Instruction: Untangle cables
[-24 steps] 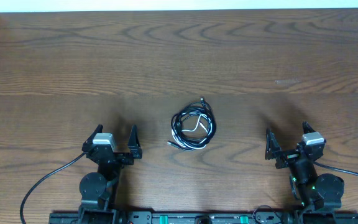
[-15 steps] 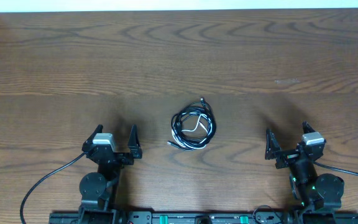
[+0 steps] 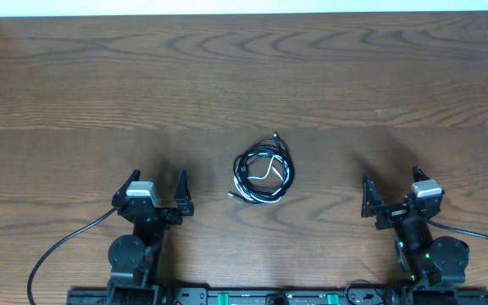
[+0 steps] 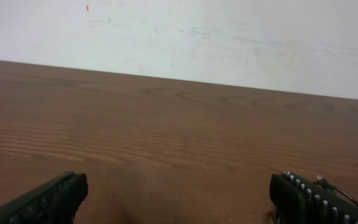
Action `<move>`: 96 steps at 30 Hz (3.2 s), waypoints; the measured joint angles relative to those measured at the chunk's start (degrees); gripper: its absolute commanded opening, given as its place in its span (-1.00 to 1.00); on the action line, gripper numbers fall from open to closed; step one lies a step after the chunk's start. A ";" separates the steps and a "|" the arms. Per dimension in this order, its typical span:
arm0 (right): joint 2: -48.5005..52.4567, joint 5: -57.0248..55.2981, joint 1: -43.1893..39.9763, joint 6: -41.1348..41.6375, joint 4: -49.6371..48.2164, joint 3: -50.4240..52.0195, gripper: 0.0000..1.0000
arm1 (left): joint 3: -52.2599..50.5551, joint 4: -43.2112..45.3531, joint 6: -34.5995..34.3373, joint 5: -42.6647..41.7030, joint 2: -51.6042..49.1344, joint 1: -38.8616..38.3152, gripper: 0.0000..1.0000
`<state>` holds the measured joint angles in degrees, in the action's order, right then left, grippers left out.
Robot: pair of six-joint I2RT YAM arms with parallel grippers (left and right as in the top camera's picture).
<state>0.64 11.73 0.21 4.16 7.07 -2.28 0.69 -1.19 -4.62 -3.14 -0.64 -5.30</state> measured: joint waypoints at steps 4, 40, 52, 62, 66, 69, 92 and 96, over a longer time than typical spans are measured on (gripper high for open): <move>0.00 0.00 0.00 0.00 0.00 0.00 0.99 | 0.00 0.00 0.00 0.00 0.00 0.00 0.98; 11.72 12.02 0.00 25.55 21.40 -17.81 0.99 | 13.73 -3.13 -14.29 -21.24 -14.05 0.02 0.98; 43.93 13.57 0.00 7.43 60.74 -55.36 0.98 | 41.00 -26.71 -15.82 -36.13 -38.32 0.02 0.98; 51.25 13.57 0.35 -1.51 68.63 -55.36 0.98 | 41.05 -39.39 -8.57 -31.61 -54.84 -3.19 0.96; 51.21 13.64 5.16 -2.78 69.26 -55.36 0.99 | 41.05 -36.33 -7.91 -25.22 -62.20 -9.90 0.95; 51.36 13.70 9.88 -3.08 69.24 -55.36 0.98 | 41.05 -31.80 -8.28 -20.00 -65.59 -14.34 0.96; 73.26 -13.68 38.93 49.72 31.80 -50.56 0.98 | 41.07 -20.44 -24.17 -7.02 -73.09 -19.19 0.96; 83.54 -14.16 40.63 60.54 27.63 -46.80 0.74 | 41.07 -23.61 -19.61 -7.02 -73.00 -19.19 0.96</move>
<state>84.18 -2.44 40.84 64.71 34.70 -49.08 41.76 -24.80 -24.23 -10.15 -73.65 -24.49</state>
